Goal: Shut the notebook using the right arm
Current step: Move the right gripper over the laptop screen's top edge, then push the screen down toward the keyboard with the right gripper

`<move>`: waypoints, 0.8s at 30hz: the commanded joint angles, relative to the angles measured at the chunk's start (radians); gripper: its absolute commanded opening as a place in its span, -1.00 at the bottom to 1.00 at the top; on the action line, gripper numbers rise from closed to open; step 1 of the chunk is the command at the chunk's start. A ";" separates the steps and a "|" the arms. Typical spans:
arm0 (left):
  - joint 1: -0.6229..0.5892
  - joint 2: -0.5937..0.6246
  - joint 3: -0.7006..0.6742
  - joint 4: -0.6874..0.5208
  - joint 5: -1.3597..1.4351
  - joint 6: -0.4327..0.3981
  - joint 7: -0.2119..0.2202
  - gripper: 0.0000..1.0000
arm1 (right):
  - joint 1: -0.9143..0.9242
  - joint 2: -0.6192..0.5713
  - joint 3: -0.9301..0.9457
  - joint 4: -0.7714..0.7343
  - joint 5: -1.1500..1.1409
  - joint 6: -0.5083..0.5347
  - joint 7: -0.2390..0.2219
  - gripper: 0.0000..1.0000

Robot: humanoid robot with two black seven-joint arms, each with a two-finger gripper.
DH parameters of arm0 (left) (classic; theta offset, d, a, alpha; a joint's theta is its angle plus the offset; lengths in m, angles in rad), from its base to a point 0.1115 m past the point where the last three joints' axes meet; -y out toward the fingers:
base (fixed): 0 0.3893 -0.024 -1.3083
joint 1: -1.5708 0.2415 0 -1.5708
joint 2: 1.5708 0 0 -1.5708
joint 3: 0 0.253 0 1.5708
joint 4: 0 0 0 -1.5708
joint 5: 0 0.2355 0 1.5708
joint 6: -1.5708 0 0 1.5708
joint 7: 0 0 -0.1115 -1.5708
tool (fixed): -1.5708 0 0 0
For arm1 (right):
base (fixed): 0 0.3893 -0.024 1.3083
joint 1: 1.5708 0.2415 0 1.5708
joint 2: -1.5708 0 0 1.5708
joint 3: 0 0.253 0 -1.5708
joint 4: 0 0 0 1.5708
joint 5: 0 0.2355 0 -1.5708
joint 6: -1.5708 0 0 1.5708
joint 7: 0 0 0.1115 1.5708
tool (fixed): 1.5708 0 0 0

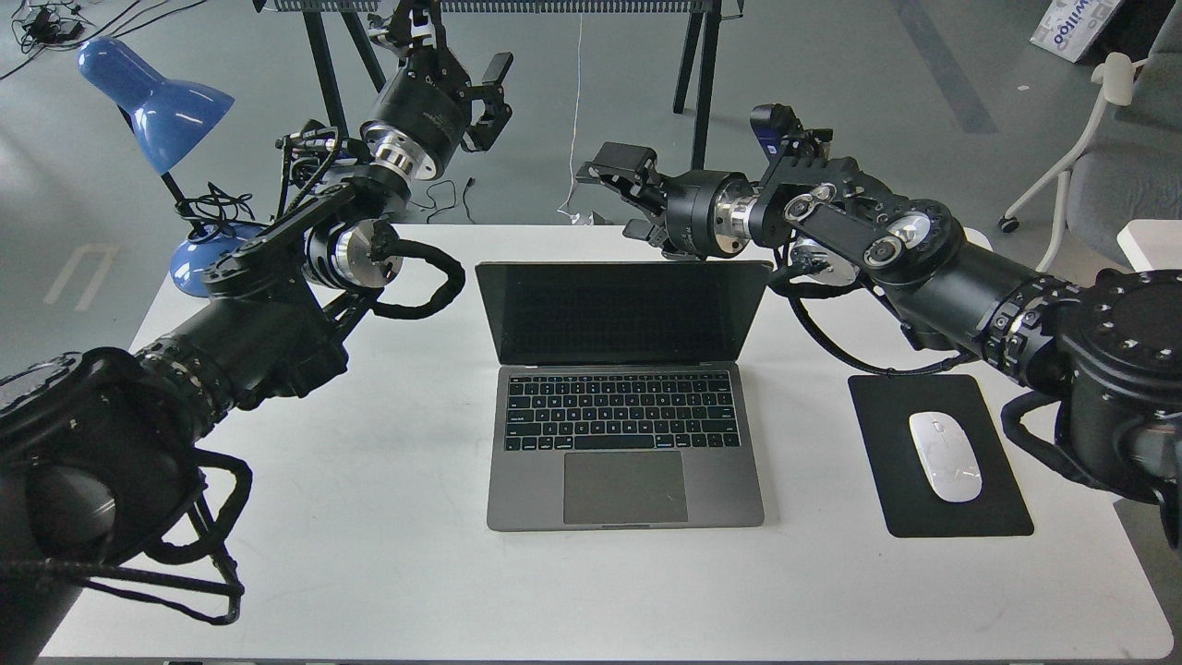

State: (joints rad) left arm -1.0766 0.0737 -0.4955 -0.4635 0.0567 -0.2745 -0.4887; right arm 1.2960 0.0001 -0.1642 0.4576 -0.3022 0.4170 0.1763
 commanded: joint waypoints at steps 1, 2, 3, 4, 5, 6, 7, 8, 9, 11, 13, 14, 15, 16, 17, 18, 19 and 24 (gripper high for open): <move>0.000 0.000 0.000 0.000 0.000 0.000 0.000 1.00 | 0.005 -0.014 0.000 0.074 -0.002 0.016 0.000 1.00; 0.000 0.000 0.000 -0.001 0.000 0.001 0.000 1.00 | 0.006 -0.032 0.000 0.105 0.000 0.017 0.000 1.00; 0.000 0.000 0.000 0.000 0.000 0.001 0.000 1.00 | 0.009 -0.051 0.000 0.136 0.000 0.017 0.000 1.00; 0.001 0.000 0.000 0.000 0.000 0.000 0.000 1.00 | 0.009 -0.072 0.000 0.171 -0.002 0.019 0.000 1.00; 0.000 0.000 0.000 0.000 0.000 0.001 0.000 1.00 | 0.011 -0.092 0.000 0.205 -0.002 0.020 0.000 1.00; 0.001 0.000 0.000 0.000 0.000 0.001 0.000 1.00 | 0.011 -0.107 -0.001 0.231 -0.002 0.020 0.000 1.00; 0.000 0.000 0.000 0.000 0.000 0.001 0.000 1.00 | 0.011 -0.124 -0.001 0.258 -0.003 0.020 0.000 1.00; 0.000 0.000 0.000 -0.001 0.000 0.001 0.000 1.00 | 0.011 -0.138 -0.001 0.278 -0.003 0.020 0.000 1.00; 0.001 0.000 0.000 -0.001 0.000 0.001 0.000 1.00 | 0.009 -0.150 -0.003 0.297 -0.003 0.023 0.000 1.00; 0.000 0.000 0.000 0.000 0.000 0.001 0.000 1.00 | 0.009 -0.176 -0.005 0.332 -0.005 0.023 0.000 1.00; 0.001 0.000 0.000 0.000 0.000 0.001 0.000 1.00 | 0.009 -0.210 -0.005 0.374 -0.005 0.026 0.000 1.00; 0.001 0.000 0.000 0.000 0.000 0.000 0.000 1.00 | 0.008 -0.224 -0.006 0.392 -0.005 0.029 0.000 1.00; 0.001 0.000 0.000 0.000 0.000 0.001 0.000 1.00 | 0.006 -0.239 -0.006 0.413 -0.005 0.031 -0.001 1.00; 0.000 0.000 0.000 0.000 0.000 0.001 0.000 1.00 | 0.005 -0.250 -0.006 0.432 -0.006 0.031 -0.001 1.00; 0.001 0.000 0.000 0.000 0.000 0.001 0.000 1.00 | 0.000 -0.258 -0.006 0.449 -0.009 0.031 -0.001 1.00; 0.001 0.000 0.000 0.000 0.000 0.001 0.000 1.00 | -0.003 -0.267 -0.008 0.463 -0.017 0.031 -0.001 1.00; 0.001 0.000 0.000 0.000 0.000 0.001 0.000 1.00 | -0.006 -0.272 -0.008 0.475 -0.027 0.031 -0.001 1.00; 0.001 0.000 0.000 -0.001 0.000 0.001 0.000 1.00 | -0.061 -0.282 -0.040 0.533 -0.060 0.029 -0.001 1.00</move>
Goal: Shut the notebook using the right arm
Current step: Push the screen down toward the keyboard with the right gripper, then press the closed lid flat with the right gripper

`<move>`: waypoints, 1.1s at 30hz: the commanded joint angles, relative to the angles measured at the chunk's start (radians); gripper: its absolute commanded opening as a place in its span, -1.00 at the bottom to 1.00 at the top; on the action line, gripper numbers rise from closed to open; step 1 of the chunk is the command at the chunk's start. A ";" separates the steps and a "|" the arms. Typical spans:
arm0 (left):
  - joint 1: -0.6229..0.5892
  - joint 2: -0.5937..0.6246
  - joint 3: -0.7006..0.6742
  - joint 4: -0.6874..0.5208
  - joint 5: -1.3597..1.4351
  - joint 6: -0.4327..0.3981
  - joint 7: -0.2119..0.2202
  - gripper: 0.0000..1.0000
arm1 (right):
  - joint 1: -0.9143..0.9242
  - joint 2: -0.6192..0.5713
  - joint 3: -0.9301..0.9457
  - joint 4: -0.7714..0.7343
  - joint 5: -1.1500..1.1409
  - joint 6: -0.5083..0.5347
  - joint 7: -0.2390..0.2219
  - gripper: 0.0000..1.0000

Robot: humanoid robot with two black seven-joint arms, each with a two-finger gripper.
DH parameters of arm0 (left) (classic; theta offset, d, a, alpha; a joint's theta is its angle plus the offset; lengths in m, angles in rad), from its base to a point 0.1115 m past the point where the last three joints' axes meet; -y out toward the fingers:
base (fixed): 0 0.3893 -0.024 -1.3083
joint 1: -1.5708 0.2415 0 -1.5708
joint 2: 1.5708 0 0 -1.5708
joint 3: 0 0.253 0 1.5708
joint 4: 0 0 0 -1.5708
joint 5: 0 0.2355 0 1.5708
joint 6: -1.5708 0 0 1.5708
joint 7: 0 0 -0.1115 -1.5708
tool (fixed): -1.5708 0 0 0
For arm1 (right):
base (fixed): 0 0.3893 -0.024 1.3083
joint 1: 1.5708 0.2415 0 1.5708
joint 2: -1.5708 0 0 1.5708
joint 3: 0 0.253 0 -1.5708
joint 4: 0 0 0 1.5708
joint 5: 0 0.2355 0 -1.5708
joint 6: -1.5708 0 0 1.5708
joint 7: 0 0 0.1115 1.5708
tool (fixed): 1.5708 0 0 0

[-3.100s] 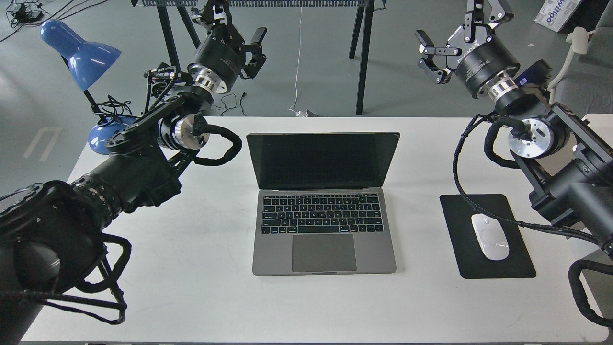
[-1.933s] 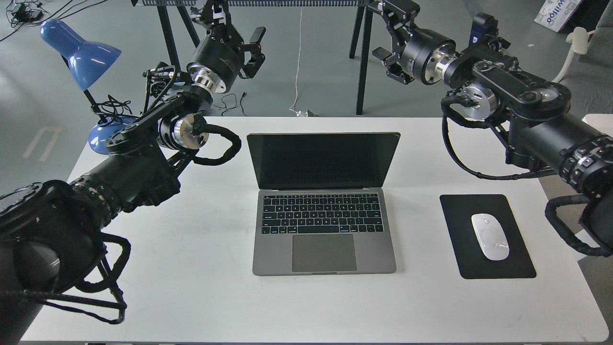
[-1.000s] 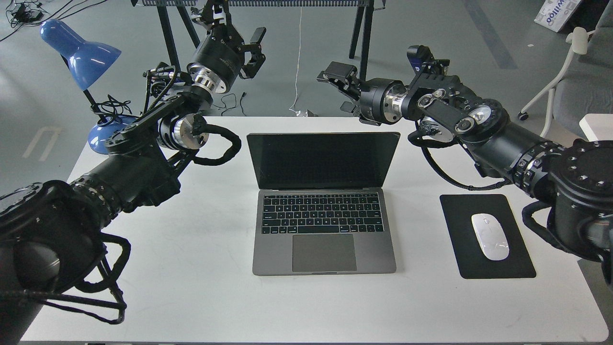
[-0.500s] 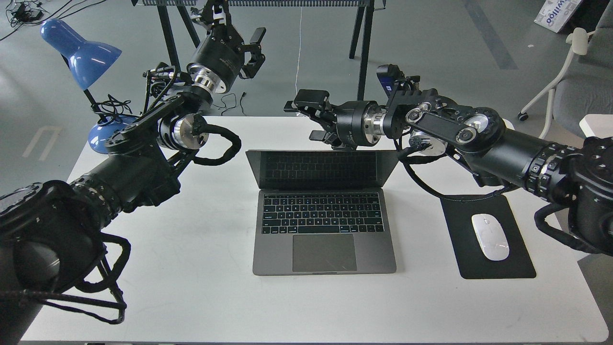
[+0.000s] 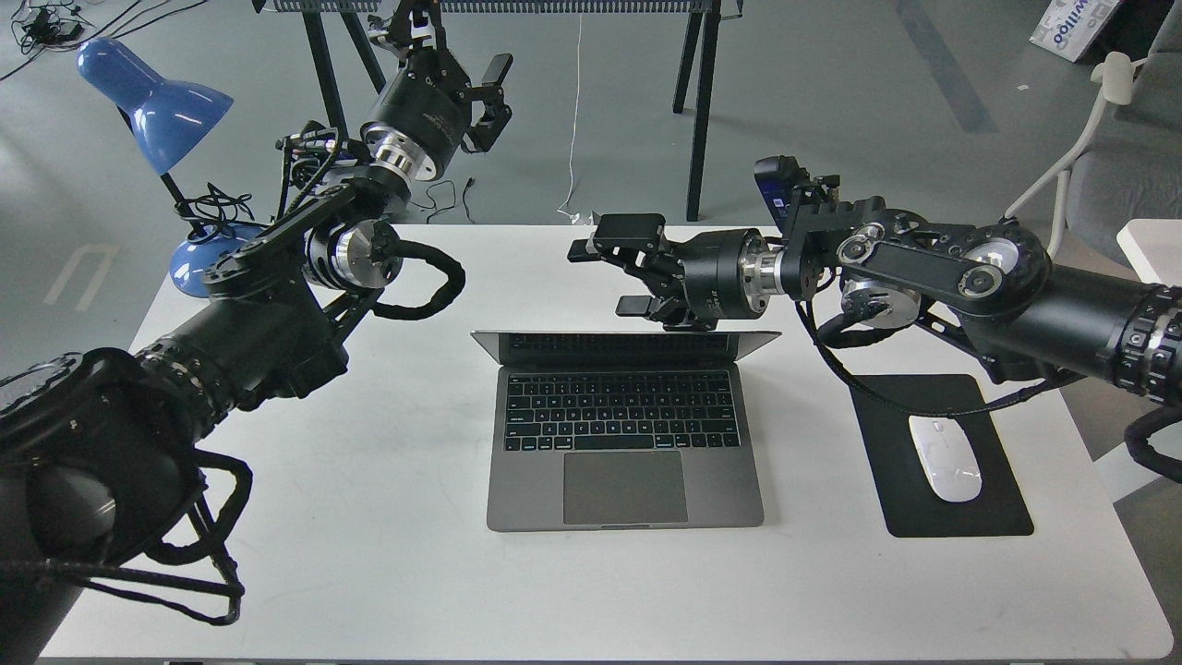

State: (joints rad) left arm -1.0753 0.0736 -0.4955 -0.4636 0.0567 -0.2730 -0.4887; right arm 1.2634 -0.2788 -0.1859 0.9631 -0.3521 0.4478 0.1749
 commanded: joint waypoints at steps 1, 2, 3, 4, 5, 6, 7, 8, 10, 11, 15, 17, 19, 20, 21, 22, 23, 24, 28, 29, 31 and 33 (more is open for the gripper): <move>0.000 0.000 0.000 0.000 0.000 0.000 0.000 1.00 | -0.042 -0.003 -0.026 0.034 -0.010 0.000 0.000 1.00; 0.000 0.000 0.000 -0.001 0.000 0.000 0.000 1.00 | -0.056 -0.002 -0.032 0.039 -0.011 -0.001 0.000 1.00; 0.000 0.000 0.000 0.000 0.000 0.000 0.000 1.00 | -0.068 0.000 -0.035 0.039 -0.011 -0.003 0.000 1.00; 0.000 0.000 0.000 0.000 0.000 0.000 0.000 1.00 | -0.075 0.001 -0.038 0.039 -0.011 -0.003 0.000 1.00; 0.000 0.000 0.000 0.000 0.000 0.000 0.000 1.00 | -0.082 0.001 -0.040 0.039 -0.013 -0.003 0.000 1.00; 0.000 0.000 0.000 0.000 0.000 -0.002 0.000 1.00 | -0.088 0.004 -0.043 0.039 -0.013 -0.003 0.000 1.00; -0.001 0.000 0.000 -0.001 0.000 0.000 0.000 1.00 | -0.099 0.006 -0.043 0.037 -0.013 -0.004 0.000 1.00; 0.000 0.000 0.000 0.000 0.000 0.000 0.000 1.00 | -0.108 0.006 -0.043 0.039 -0.014 -0.006 0.000 1.00; 0.000 0.000 0.000 0.000 0.000 0.000 0.000 1.00 | -0.128 0.007 -0.043 0.039 -0.028 -0.009 -0.002 1.00; 0.000 0.000 0.000 0.000 0.000 -0.002 0.000 1.00 | -0.137 0.007 -0.043 0.039 -0.037 -0.011 -0.002 1.00; 0.000 0.000 0.000 -0.001 0.000 0.000 0.000 1.00 | -0.170 0.007 -0.043 0.037 -0.064 -0.012 -0.006 1.00; 0.000 0.000 0.000 0.000 0.000 0.000 0.000 1.00 | -0.188 0.007 -0.043 0.037 -0.065 -0.014 -0.008 1.00; 0.000 0.000 0.000 0.000 0.000 0.000 0.000 1.00 | -0.202 0.007 -0.043 0.037 -0.071 -0.015 -0.008 1.00; 0.000 0.000 0.000 0.000 0.000 0.000 0.000 1.00 | -0.208 0.007 -0.043 0.034 -0.080 -0.017 -0.008 1.00; 0.000 0.000 0.000 0.000 0.000 -0.002 0.000 1.00 | -0.214 0.007 -0.043 0.031 -0.088 -0.017 -0.008 1.00; 0.000 0.000 0.000 0.000 0.000 0.000 0.000 1.00 | -0.222 0.007 -0.043 0.029 -0.096 -0.020 -0.008 1.00; 0.000 0.000 0.000 -0.001 0.000 -0.002 0.000 1.00 | -0.231 0.007 -0.043 0.025 -0.102 -0.023 -0.008 1.00; 0.000 0.000 0.000 0.000 0.000 -0.002 0.000 1.00 | -0.237 0.007 -0.043 0.025 -0.106 -0.034 -0.008 1.00; 0.000 0.000 0.000 -0.001 0.000 -0.002 0.000 1.00 | -0.245 0.009 -0.043 0.022 -0.108 -0.061 -0.008 1.00; 0.000 0.000 0.000 0.000 0.000 -0.002 0.000 1.00 | -0.251 0.009 -0.043 0.022 -0.108 -0.063 -0.008 1.00; 0.000 0.000 0.000 0.000 0.000 0.000 0.000 1.00 | -0.257 0.010 -0.043 0.020 -0.110 -0.067 -0.008 1.00; 0.000 0.000 0.000 0.000 0.000 -0.002 0.000 1.00 | -0.265 0.010 -0.043 0.017 -0.114 -0.070 -0.008 1.00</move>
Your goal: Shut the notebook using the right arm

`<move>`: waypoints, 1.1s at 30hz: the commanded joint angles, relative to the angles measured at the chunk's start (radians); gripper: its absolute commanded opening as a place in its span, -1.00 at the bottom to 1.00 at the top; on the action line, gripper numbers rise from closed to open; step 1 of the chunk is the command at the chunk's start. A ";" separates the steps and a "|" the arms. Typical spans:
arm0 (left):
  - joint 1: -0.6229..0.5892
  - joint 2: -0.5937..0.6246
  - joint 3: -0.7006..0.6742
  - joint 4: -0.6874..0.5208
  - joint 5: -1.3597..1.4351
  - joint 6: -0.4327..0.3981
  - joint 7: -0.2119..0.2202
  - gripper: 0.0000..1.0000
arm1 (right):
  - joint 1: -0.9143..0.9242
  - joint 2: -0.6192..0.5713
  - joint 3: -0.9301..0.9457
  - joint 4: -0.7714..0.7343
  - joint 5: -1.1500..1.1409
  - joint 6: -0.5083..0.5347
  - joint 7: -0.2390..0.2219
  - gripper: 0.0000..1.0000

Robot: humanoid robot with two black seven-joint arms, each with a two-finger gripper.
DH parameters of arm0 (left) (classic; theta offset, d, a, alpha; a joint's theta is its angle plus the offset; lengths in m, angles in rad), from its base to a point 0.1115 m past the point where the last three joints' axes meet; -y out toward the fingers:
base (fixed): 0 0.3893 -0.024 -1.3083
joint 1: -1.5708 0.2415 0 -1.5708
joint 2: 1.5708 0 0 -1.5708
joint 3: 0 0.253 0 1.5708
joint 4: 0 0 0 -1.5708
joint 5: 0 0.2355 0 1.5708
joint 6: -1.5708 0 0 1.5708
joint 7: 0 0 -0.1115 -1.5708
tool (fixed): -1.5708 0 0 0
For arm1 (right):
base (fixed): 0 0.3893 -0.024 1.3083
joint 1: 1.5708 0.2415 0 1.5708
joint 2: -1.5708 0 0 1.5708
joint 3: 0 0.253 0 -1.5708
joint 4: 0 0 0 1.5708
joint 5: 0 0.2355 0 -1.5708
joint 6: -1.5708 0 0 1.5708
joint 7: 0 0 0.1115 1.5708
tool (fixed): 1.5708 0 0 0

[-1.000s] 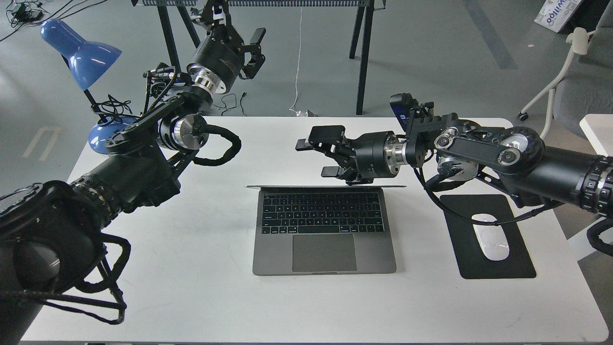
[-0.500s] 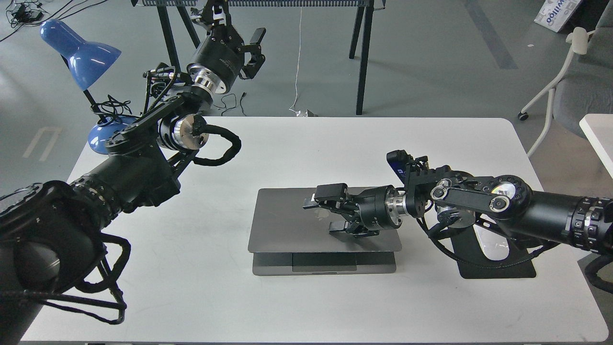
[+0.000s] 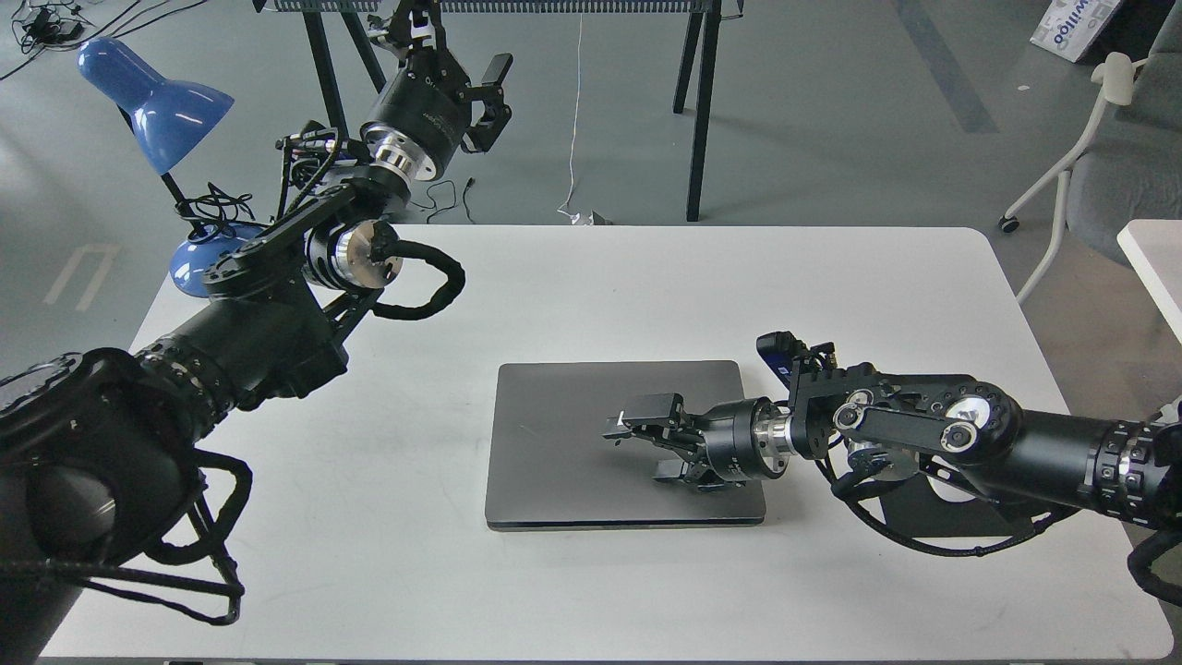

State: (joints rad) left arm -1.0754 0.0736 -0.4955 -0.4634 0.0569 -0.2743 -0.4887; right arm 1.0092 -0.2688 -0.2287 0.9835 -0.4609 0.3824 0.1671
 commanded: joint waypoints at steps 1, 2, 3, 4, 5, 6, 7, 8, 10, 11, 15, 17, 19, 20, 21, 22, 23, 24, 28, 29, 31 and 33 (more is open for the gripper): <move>0.000 0.000 0.000 -0.001 0.000 0.001 0.000 1.00 | -0.020 0.000 0.000 -0.009 -0.011 -0.007 0.000 1.00; 0.000 0.000 0.000 0.000 0.000 0.001 0.000 1.00 | -0.024 0.003 0.000 -0.016 -0.018 -0.010 0.000 1.00; 0.000 0.000 0.000 0.000 0.000 0.000 0.000 1.00 | -0.029 0.008 0.000 -0.020 -0.022 -0.014 0.000 1.00; 0.000 0.000 0.000 0.000 0.000 0.001 0.000 1.00 | -0.029 0.010 0.000 -0.020 -0.027 -0.020 0.000 1.00; 0.000 0.000 0.000 -0.001 0.000 0.000 0.000 1.00 | -0.029 0.011 0.000 -0.022 -0.027 -0.023 0.000 1.00; 0.000 0.000 0.000 0.000 0.000 0.001 0.000 1.00 | -0.031 0.013 0.000 -0.022 -0.027 -0.025 0.000 1.00; 0.000 0.000 0.000 -0.001 0.000 0.000 0.000 1.00 | -0.031 0.013 0.000 -0.020 -0.027 -0.026 0.000 1.00; 0.000 0.000 0.000 0.000 0.000 0.001 0.000 1.00 | -0.031 0.014 0.000 -0.022 -0.027 -0.026 0.000 1.00; 0.000 0.000 0.000 0.000 0.000 0.001 0.000 1.00 | -0.029 0.016 0.002 -0.019 -0.025 -0.026 0.000 1.00; 0.000 0.000 0.000 0.000 0.000 0.001 0.000 1.00 | -0.024 0.016 0.003 -0.016 -0.024 -0.026 0.000 1.00; 0.000 0.000 0.000 0.000 0.001 0.001 0.000 1.00 | -0.005 0.016 0.058 -0.002 -0.018 -0.016 0.003 1.00; 0.000 0.000 0.000 -0.001 0.000 0.001 0.000 1.00 | 0.003 0.014 0.122 0.000 -0.018 -0.014 0.003 1.00; 0.000 0.000 0.000 0.000 0.000 0.001 0.000 1.00 | 0.011 0.013 0.190 -0.003 -0.018 -0.016 0.002 1.00; 0.000 0.000 0.000 -0.001 0.000 0.001 0.000 1.00 | 0.021 0.013 0.239 -0.009 -0.018 -0.028 0.002 1.00; 0.000 0.000 0.000 0.000 0.000 0.001 0.000 1.00 | 0.026 0.011 0.296 -0.014 -0.018 -0.033 0.002 1.00; 0.000 0.000 0.000 0.000 0.000 0.001 0.000 1.00 | 0.026 0.008 0.361 -0.019 -0.018 -0.036 0.000 1.00; 0.000 0.000 0.000 0.000 0.000 0.001 0.000 1.00 | 0.026 0.007 0.435 -0.035 -0.018 -0.039 0.000 1.00; 0.000 0.000 0.000 -0.001 0.000 0.001 0.000 1.00 | 0.026 0.005 0.492 -0.060 -0.018 -0.040 0.000 1.00; 0.000 0.000 0.000 -0.001 0.000 0.001 0.000 1.00 | 0.040 0.011 0.716 -0.248 -0.016 -0.043 0.002 1.00; 0.000 0.000 0.000 0.000 0.001 0.000 0.000 1.00 | 0.049 0.016 0.764 -0.305 -0.013 -0.043 0.003 1.00; 0.000 0.000 0.000 0.000 0.001 0.001 0.000 1.00 | 0.072 0.023 0.868 -0.420 -0.008 -0.042 0.008 1.00; 0.000 0.000 0.000 0.000 0.001 0.000 0.000 1.00 | 0.078 0.045 0.952 -0.483 -0.008 -0.039 0.008 1.00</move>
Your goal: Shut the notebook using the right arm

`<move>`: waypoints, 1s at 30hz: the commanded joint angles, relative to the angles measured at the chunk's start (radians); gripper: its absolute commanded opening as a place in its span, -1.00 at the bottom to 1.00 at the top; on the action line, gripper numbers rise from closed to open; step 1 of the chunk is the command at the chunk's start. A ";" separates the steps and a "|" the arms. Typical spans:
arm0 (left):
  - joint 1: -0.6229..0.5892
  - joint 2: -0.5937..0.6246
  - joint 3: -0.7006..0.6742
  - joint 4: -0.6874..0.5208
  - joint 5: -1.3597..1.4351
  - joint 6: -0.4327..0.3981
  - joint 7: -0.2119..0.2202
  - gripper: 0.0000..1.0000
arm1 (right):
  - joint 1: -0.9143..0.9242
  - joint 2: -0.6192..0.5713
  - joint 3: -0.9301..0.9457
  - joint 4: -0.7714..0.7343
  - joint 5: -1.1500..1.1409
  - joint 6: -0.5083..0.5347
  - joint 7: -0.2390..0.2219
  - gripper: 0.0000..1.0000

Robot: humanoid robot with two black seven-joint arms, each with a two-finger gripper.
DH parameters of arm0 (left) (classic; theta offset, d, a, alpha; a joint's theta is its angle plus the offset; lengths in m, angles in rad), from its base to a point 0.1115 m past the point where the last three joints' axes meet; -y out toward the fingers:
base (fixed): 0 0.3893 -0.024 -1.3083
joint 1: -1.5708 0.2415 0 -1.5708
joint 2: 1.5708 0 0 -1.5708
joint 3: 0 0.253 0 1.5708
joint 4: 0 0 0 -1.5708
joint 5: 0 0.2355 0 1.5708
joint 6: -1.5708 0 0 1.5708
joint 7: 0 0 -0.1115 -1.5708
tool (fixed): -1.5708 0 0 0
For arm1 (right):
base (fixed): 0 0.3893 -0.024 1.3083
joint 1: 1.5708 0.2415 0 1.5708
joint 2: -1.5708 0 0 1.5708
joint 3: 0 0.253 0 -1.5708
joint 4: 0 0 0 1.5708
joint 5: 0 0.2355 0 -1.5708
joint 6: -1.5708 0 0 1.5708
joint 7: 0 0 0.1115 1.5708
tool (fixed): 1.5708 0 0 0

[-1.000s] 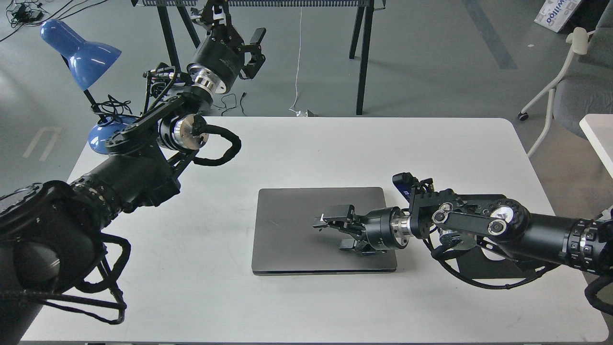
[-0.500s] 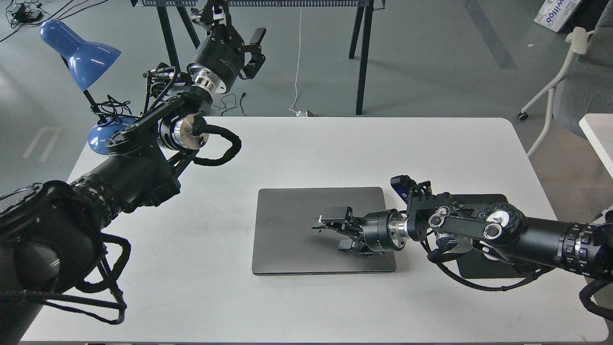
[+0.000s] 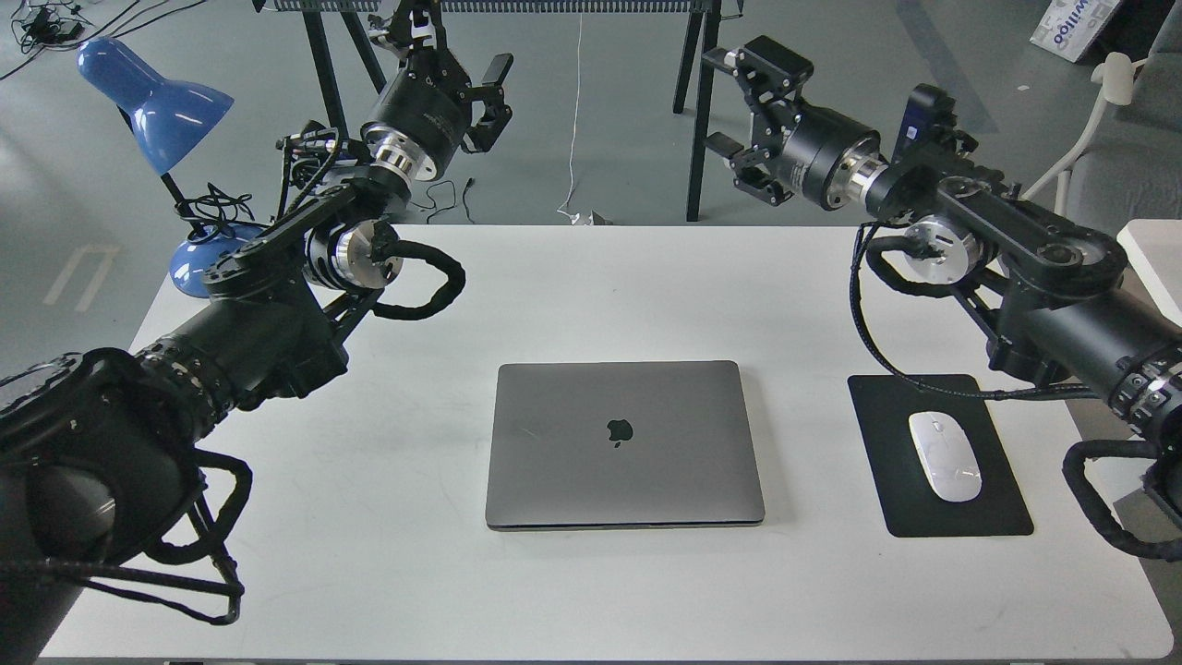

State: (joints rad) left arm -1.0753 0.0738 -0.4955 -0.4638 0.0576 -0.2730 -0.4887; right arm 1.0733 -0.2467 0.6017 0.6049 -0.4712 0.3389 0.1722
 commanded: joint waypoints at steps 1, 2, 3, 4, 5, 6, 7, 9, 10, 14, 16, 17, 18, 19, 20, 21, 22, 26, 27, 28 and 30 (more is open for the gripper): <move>0.000 0.000 0.000 0.001 0.001 0.000 0.000 1.00 | 0.014 0.023 0.147 -0.108 0.002 0.008 0.003 1.00; 0.000 -0.002 0.000 0.001 0.001 0.000 0.000 1.00 | 0.014 0.020 0.165 -0.108 0.003 0.012 0.004 1.00; 0.000 0.000 0.000 -0.001 -0.001 -0.002 0.000 1.00 | 0.011 0.018 0.174 -0.108 0.005 0.023 0.004 1.00; 0.000 -0.002 0.000 -0.001 -0.001 0.000 0.000 1.00 | 0.007 0.017 0.177 -0.106 0.008 0.041 0.006 1.00; 0.000 -0.002 0.000 -0.001 -0.001 0.000 0.000 1.00 | 0.005 0.015 0.176 -0.106 0.022 0.072 0.006 1.00; 0.000 -0.002 0.000 -0.001 0.001 -0.002 0.000 1.00 | 0.001 0.014 0.171 -0.108 0.043 0.113 0.006 1.00; 0.000 -0.002 0.000 0.001 -0.001 -0.002 0.000 1.00 | -0.006 0.012 0.170 -0.106 0.061 0.141 0.006 1.00; 0.000 -0.002 0.000 -0.001 -0.001 -0.002 0.000 1.00 | -0.021 -0.002 0.170 -0.105 0.094 0.150 0.006 1.00; 0.000 -0.002 0.000 0.001 -0.001 0.000 0.000 1.00 | -0.025 -0.006 0.170 -0.103 0.107 0.150 0.007 1.00; 0.000 -0.002 0.000 0.001 0.001 0.000 0.000 1.00 | -0.064 -0.008 0.179 -0.100 0.184 0.150 0.009 1.00; 0.000 -0.002 0.000 0.001 -0.001 0.000 0.000 1.00 | -0.078 -0.005 0.187 -0.102 0.235 0.150 0.010 1.00; 0.000 -0.002 0.000 0.001 -0.001 0.000 0.000 1.00 | -0.084 0.000 0.191 -0.102 0.259 0.150 0.010 1.00; 0.000 -0.002 0.000 -0.001 -0.001 0.000 0.000 1.00 | -0.090 0.003 0.200 -0.102 0.284 0.150 0.010 1.00; 0.000 -0.002 0.000 0.001 -0.001 0.000 0.000 1.00 | -0.099 0.004 0.213 -0.103 0.308 0.150 0.010 1.00; 0.000 -0.002 0.000 0.001 -0.001 0.000 0.000 1.00 | -0.108 0.009 0.226 -0.103 0.331 0.150 0.010 1.00; 0.000 -0.002 0.000 -0.001 -0.001 0.000 0.000 1.00 | -0.116 0.010 0.239 -0.103 0.342 0.150 0.010 1.00; 0.000 -0.002 0.000 0.001 -0.001 0.000 0.000 1.00 | -0.124 0.012 0.251 -0.103 0.347 0.150 0.010 1.00; 0.000 -0.003 0.000 -0.001 -0.001 0.000 0.000 1.00 | -0.144 0.044 0.300 -0.102 0.348 0.147 0.010 1.00; 0.000 -0.003 0.000 0.001 0.001 0.000 0.000 1.00 | -0.148 0.044 0.303 -0.102 0.348 0.144 0.010 1.00; 0.000 -0.003 0.000 0.001 0.001 0.000 0.000 1.00 | -0.150 0.047 0.305 -0.102 0.348 0.140 0.010 1.00; 0.000 -0.003 0.000 0.001 -0.001 0.000 0.000 1.00 | -0.151 0.056 0.305 -0.102 0.348 0.135 0.010 1.00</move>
State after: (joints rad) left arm -1.0753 0.0707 -0.4955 -0.4639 0.0575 -0.2729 -0.4887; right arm 0.9269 -0.2020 0.9017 0.5025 -0.1230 0.4820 0.1827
